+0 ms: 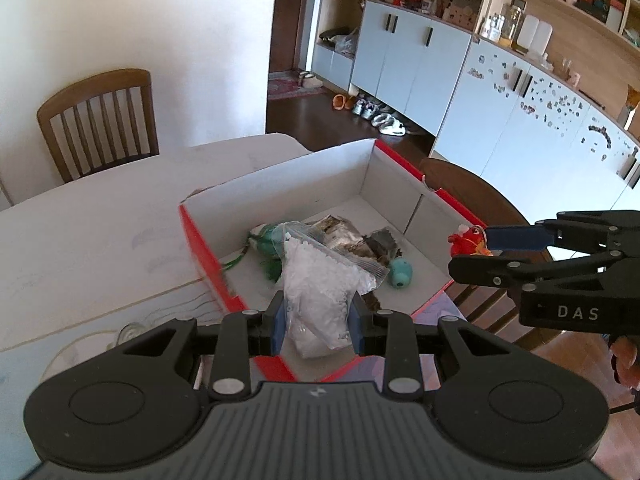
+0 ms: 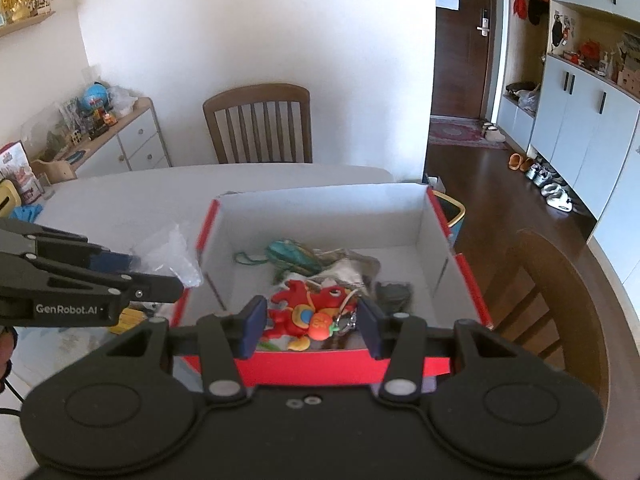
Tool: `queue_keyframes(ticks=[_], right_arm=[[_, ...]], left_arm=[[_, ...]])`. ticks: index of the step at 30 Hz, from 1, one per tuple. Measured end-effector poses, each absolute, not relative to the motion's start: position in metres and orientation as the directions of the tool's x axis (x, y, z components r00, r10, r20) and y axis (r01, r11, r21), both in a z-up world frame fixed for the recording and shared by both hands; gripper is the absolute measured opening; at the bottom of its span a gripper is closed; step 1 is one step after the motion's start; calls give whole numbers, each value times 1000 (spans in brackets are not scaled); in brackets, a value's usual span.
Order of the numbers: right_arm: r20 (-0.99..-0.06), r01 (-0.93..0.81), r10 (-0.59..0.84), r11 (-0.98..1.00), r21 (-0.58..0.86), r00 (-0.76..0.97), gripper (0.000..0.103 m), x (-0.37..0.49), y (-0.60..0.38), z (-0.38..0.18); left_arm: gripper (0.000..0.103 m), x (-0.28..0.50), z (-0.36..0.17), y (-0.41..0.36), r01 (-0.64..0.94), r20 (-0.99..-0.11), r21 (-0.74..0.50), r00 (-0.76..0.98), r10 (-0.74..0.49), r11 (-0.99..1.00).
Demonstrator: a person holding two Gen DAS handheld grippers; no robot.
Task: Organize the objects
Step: 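Carry the white bag and red plush toy into the red box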
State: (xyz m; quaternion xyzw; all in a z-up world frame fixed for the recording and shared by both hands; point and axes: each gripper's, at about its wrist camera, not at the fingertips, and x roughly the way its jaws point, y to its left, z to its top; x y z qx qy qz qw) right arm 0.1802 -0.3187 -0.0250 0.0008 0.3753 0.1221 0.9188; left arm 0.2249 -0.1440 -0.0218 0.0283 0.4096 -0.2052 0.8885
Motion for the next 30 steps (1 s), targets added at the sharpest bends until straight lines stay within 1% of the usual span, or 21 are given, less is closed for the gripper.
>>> queue_keyframes(ticks=[7, 16, 22, 30], right_arm=[[-708, -212, 200, 975, 73, 677, 48, 204, -341, -41], [-754, -211, 188, 975, 68, 629, 48, 245, -363, -72], [-789, -217, 201, 972, 88, 581, 48, 265, -365, -93], [-818, -237, 199, 968, 79, 540, 48, 280, -360, -112]], left_arm=[[30, 247, -35, -182, 403, -767, -99, 551, -328, 910], [30, 275, -66, -222, 437, -822, -52, 491, -287, 898], [30, 290, -87, -235, 445, -857, -37, 447, -258, 895], [30, 299, -105, -242, 448, -885, -35, 401, -236, 894]])
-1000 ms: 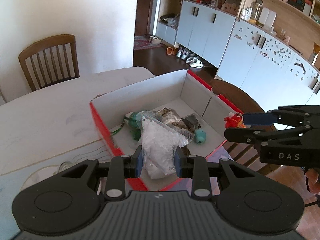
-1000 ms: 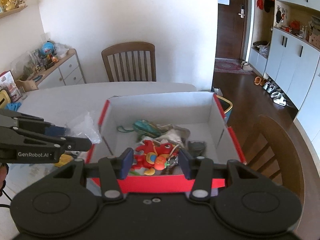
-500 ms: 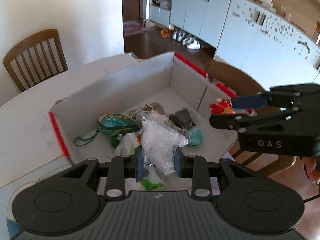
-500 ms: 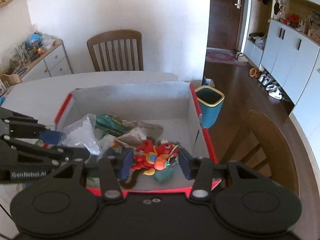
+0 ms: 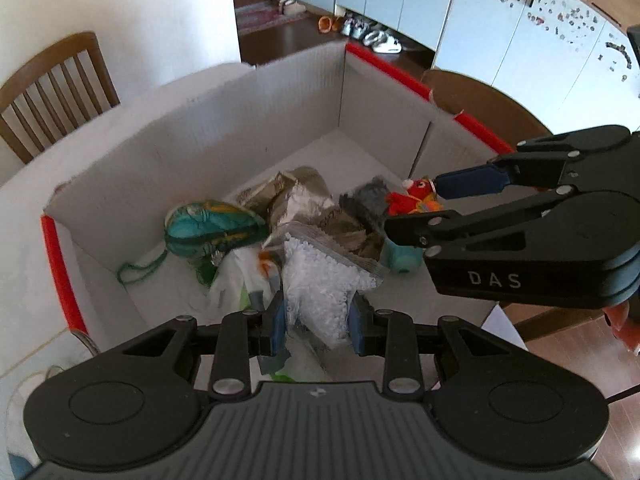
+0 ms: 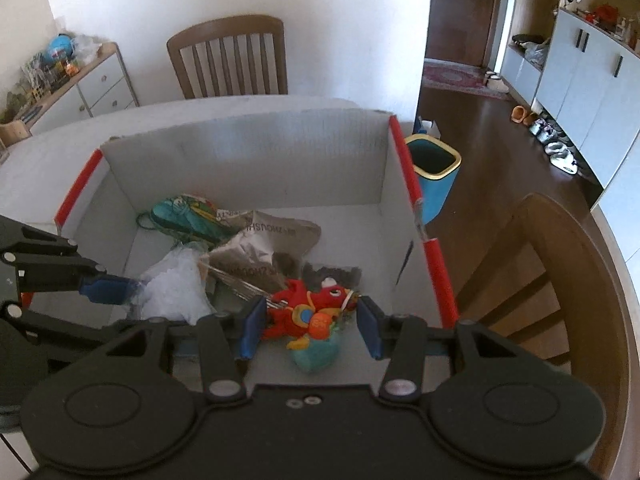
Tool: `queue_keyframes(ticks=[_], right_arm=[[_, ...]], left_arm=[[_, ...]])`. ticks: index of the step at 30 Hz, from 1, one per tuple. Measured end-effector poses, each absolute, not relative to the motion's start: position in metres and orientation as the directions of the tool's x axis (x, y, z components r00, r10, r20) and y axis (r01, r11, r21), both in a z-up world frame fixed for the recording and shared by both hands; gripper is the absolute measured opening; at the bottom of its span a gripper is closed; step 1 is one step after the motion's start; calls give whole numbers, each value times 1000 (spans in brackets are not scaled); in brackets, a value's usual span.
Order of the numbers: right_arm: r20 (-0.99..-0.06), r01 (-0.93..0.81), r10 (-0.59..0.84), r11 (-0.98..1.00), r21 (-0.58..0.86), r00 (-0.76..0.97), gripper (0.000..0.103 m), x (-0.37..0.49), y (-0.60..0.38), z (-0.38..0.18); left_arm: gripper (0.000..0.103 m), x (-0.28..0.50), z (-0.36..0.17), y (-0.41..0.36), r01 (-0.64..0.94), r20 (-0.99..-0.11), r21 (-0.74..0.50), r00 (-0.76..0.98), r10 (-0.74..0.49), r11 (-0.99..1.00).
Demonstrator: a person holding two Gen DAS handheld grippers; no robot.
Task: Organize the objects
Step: 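Carry the white bag and red plush toy into the red box, then open both grippers to drop the bag and plush toy in the box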
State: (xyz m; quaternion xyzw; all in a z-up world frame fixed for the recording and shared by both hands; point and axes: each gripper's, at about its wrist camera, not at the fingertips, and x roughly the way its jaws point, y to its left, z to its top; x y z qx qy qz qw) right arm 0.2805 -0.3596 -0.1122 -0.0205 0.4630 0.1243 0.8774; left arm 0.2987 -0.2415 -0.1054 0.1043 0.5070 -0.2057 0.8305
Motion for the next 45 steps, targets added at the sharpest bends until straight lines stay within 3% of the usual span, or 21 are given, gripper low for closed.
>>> queue_keyframes(ticks=[17, 23, 45], right_arm=[[-861, -222, 193, 970, 97, 470, 49, 292, -355, -132], [-849, -209, 203, 971, 112, 488, 55, 290, -357, -125], [-745, -186, 229, 972, 143, 627, 61, 239, -354, -53]], left_arm=[[32, 314, -120, -232, 389, -908, -137, 319, -272, 911], [54, 312, -112, -224, 361, -896, -163, 335, -291, 918], [54, 264, -43, -188, 364, -792, -125, 524, -314, 923]])
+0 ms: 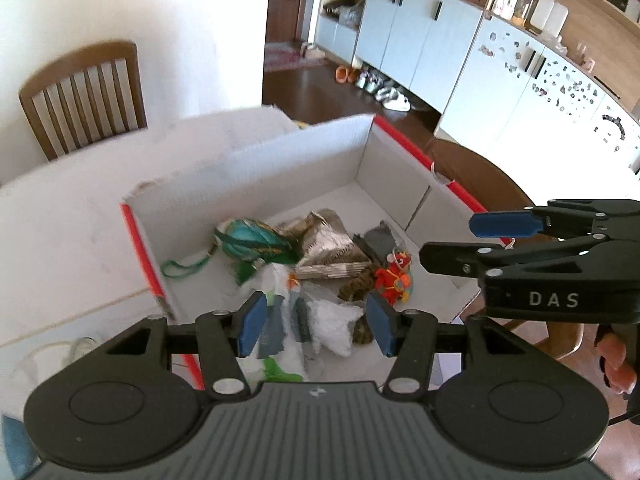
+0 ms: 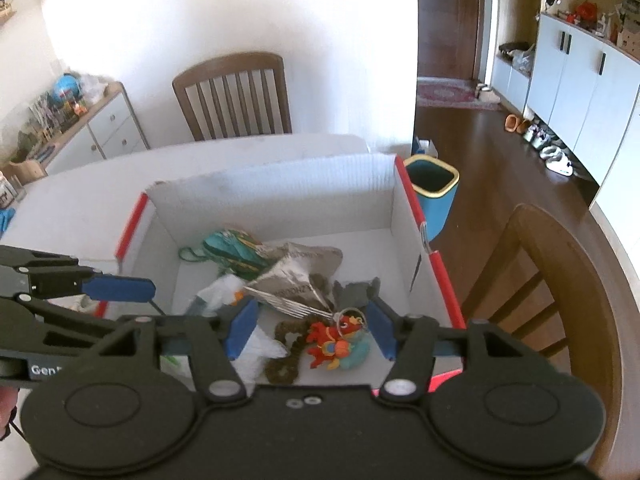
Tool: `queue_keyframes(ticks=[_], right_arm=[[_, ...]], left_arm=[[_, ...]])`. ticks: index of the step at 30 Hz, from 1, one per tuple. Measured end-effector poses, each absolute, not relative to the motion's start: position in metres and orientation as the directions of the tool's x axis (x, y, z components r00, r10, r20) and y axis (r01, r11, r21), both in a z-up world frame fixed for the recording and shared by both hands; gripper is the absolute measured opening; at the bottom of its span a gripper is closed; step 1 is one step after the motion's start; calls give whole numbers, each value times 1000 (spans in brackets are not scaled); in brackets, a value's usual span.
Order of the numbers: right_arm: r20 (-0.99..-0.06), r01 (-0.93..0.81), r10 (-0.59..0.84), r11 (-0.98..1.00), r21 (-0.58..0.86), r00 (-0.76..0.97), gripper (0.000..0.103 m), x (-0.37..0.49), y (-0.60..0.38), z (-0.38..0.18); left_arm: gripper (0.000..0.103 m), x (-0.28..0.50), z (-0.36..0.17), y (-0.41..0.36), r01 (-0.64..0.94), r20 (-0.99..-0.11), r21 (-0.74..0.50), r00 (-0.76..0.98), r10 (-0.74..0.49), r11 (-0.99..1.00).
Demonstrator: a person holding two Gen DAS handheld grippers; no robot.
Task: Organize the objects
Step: 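Open both grippers to drop the bag and plush toy in the box, then withdraw both grippers from the box back over the remaining pile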
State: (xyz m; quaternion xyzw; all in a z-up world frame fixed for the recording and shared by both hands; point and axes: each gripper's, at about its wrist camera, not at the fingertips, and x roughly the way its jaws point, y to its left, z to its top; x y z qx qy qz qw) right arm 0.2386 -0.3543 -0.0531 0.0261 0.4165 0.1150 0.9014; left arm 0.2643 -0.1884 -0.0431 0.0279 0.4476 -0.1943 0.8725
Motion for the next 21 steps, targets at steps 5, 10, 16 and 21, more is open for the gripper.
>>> queue_keyframes(ticks=[5, 10, 16, 21], right_arm=[[-716, -183, 244, 969, 163, 654, 63, 221, -346, -38], [-692, -178, 241, 970, 163, 681, 63, 204, -332, -26], [-669, -174, 233, 972, 156, 706, 71, 185, -311, -19], [-658, -156, 234, 972, 176, 716, 76, 172, -293, -16]], left_arm=[[54, 249, -27, -178, 382, -766, -89, 565, -308, 920], [54, 233, -15, -162, 392, -741, -84, 590, -321, 916], [54, 219, -6, -138, 396, -721, -106, 601, -345, 912], [59, 211, -1, -113, 391, -711, -119, 608, -353, 913]])
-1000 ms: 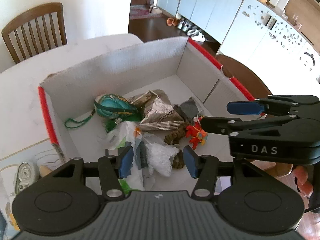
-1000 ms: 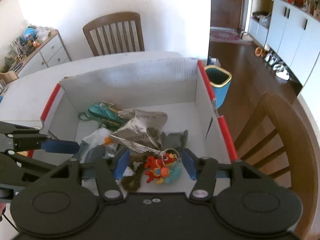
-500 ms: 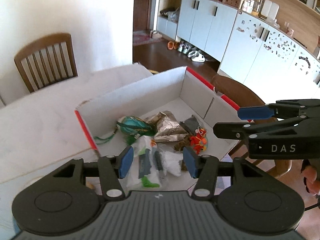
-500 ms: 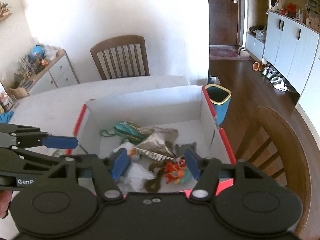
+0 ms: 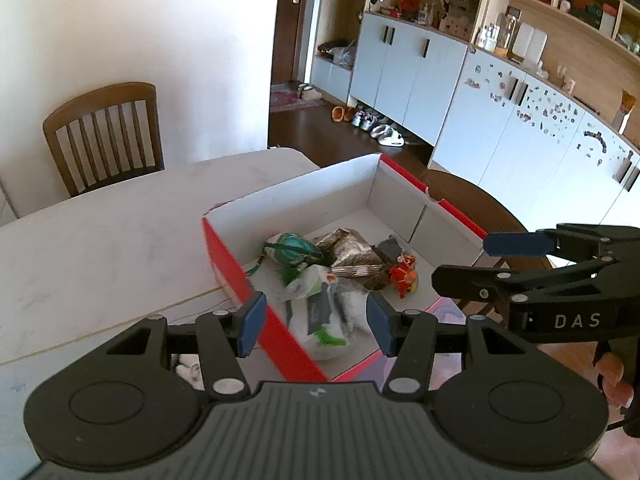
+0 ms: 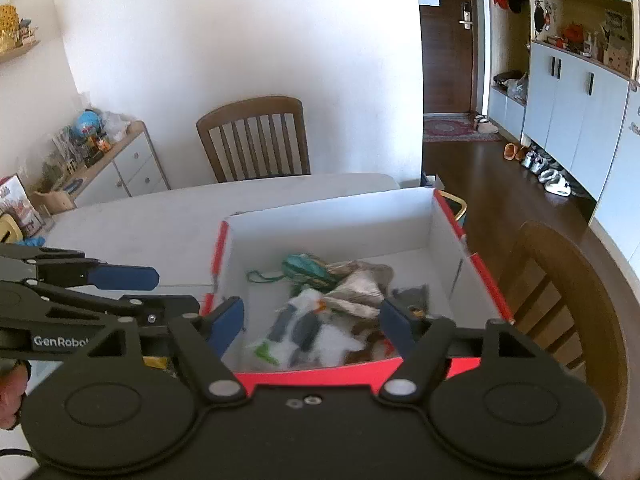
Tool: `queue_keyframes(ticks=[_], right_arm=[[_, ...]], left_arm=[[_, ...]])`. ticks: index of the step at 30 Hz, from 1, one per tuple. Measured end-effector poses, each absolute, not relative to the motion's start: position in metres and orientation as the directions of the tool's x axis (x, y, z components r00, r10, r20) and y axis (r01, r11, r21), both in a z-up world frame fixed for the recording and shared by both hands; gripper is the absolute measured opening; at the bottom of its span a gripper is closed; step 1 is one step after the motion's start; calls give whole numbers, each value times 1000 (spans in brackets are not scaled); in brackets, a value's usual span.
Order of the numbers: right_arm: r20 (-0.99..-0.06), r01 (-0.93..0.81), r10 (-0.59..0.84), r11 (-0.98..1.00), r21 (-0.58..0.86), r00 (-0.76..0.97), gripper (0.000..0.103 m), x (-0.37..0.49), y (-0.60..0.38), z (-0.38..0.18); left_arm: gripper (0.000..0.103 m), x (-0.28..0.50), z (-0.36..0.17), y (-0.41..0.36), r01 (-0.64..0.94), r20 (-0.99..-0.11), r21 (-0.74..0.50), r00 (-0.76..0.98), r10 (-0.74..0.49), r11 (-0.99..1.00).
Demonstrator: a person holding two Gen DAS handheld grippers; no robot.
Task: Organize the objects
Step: 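Withdraw both grippers from the box back over the remaining pile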
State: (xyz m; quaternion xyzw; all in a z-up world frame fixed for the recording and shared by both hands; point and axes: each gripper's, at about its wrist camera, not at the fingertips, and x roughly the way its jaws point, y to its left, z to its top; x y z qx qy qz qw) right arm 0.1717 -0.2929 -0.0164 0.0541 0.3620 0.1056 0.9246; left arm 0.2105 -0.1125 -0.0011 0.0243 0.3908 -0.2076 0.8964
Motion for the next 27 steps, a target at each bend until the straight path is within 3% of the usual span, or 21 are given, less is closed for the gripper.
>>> queue_keyframes(ticks=[18, 21, 27], right_arm=[[-637, -134, 225, 973, 188, 737, 98, 137, -217, -20], [-630, -126, 210, 976, 175, 748, 100, 134, -203, -23], [-635, -108, 210, 975, 196, 743, 100, 132, -180, -31]], left_arm=[[77, 190, -12, -20, 352, -700, -135, 628, -341, 926], [83, 188, -13, -5, 348, -693, -137, 635, -341, 927], [84, 186, -19, 19, 345, -691, -151, 633, -349, 926]])
